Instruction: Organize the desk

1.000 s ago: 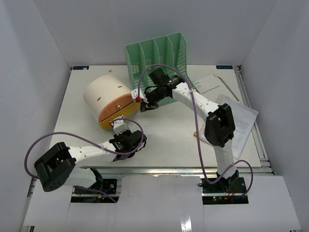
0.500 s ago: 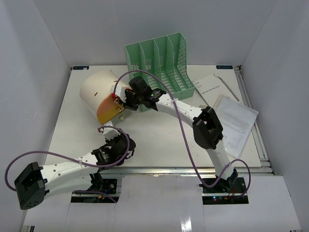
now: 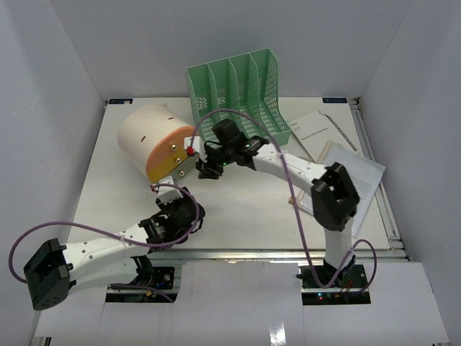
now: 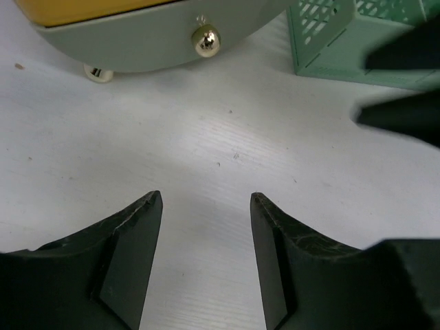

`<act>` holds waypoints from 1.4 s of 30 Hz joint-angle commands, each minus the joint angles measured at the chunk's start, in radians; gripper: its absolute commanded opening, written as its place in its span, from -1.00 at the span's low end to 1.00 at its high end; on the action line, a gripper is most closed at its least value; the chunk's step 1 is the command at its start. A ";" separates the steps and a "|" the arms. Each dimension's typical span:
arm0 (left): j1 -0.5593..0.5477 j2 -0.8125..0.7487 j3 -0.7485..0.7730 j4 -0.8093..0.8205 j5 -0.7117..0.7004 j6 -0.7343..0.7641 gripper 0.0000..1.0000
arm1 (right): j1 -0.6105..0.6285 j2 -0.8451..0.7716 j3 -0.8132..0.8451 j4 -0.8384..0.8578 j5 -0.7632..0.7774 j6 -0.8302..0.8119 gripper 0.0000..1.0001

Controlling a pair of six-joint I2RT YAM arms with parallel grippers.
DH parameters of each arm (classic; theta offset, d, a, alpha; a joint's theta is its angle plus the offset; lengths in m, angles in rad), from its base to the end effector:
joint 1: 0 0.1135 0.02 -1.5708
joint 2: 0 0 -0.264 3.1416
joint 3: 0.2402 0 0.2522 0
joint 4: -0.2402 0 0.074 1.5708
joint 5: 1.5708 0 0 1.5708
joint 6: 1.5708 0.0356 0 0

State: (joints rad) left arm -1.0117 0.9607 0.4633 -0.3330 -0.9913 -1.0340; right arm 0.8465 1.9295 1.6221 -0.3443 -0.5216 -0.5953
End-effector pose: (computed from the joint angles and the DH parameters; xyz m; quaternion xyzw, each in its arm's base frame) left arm 0.1185 -0.1332 0.1967 -0.1812 0.8181 -0.0407 0.5443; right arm 0.2834 0.3471 0.2802 -0.6575 0.5750 0.2830 0.3962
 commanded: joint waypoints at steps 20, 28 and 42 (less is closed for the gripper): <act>0.315 0.775 0.568 -0.150 -0.097 0.036 0.35 | -0.559 -0.626 -0.670 0.054 -0.555 -0.020 -0.16; 0.340 0.811 0.588 -0.086 -0.098 0.091 0.21 | -0.564 -0.617 -0.674 0.053 -0.558 -0.026 -0.16; 0.361 0.812 0.597 -0.030 -0.101 0.137 -0.25 | -0.567 -0.615 -0.679 0.050 -0.550 -0.037 -0.16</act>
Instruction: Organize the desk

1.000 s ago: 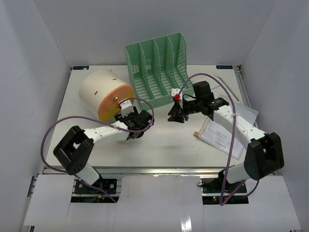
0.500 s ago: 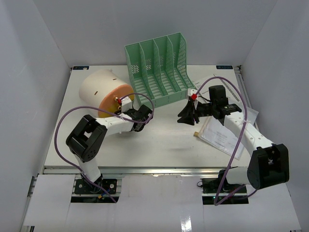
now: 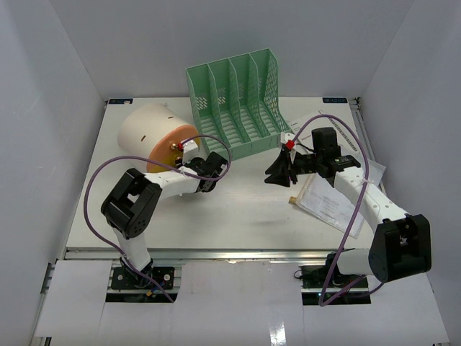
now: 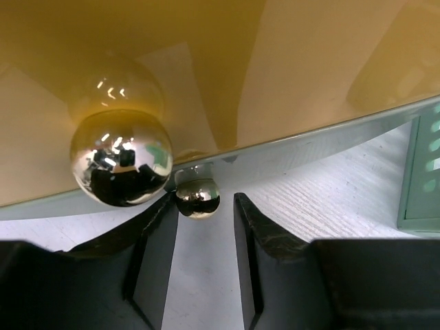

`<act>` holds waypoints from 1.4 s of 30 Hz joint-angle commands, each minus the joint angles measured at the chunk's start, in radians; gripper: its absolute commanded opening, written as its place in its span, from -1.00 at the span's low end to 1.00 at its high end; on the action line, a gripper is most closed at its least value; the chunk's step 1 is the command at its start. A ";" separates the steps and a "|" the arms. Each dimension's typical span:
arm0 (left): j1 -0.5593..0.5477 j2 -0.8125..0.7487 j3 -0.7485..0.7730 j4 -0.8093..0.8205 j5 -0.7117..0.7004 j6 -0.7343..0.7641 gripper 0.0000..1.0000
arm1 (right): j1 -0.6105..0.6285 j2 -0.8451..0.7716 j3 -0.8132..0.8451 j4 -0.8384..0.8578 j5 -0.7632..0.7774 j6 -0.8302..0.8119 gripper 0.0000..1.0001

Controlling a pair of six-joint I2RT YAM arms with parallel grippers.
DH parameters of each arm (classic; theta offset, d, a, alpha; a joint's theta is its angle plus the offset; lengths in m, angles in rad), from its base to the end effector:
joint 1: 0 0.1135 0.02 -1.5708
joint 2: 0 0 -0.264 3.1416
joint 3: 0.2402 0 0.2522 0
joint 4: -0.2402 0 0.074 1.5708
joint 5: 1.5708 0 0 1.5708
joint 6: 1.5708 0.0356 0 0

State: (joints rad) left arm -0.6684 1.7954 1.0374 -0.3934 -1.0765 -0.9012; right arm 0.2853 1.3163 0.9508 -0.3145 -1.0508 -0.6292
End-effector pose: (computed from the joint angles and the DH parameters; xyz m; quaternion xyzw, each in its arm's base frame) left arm 0.2823 -0.1830 0.1630 -0.2035 0.8217 0.2284 0.4808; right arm 0.2552 0.1071 0.2798 -0.5386 0.6051 0.3822 0.4447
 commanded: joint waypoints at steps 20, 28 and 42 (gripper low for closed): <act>-0.199 -0.143 -0.081 0.014 0.087 -0.198 -0.74 | -0.010 -0.002 -0.010 0.020 -0.014 -0.006 -0.16; -0.263 -0.155 -0.144 -0.039 0.135 -0.339 -0.74 | -0.015 0.016 0.003 -0.026 0.006 -0.054 -0.15; -0.304 -0.371 -0.212 0.028 0.273 -0.146 0.91 | -0.015 0.059 -0.017 -0.323 0.386 -0.410 0.49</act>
State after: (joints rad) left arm -0.9574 1.5680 0.8587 -0.4329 -0.8851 -1.1825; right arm 0.2751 1.3984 0.9789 -0.5490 -0.8560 -0.8820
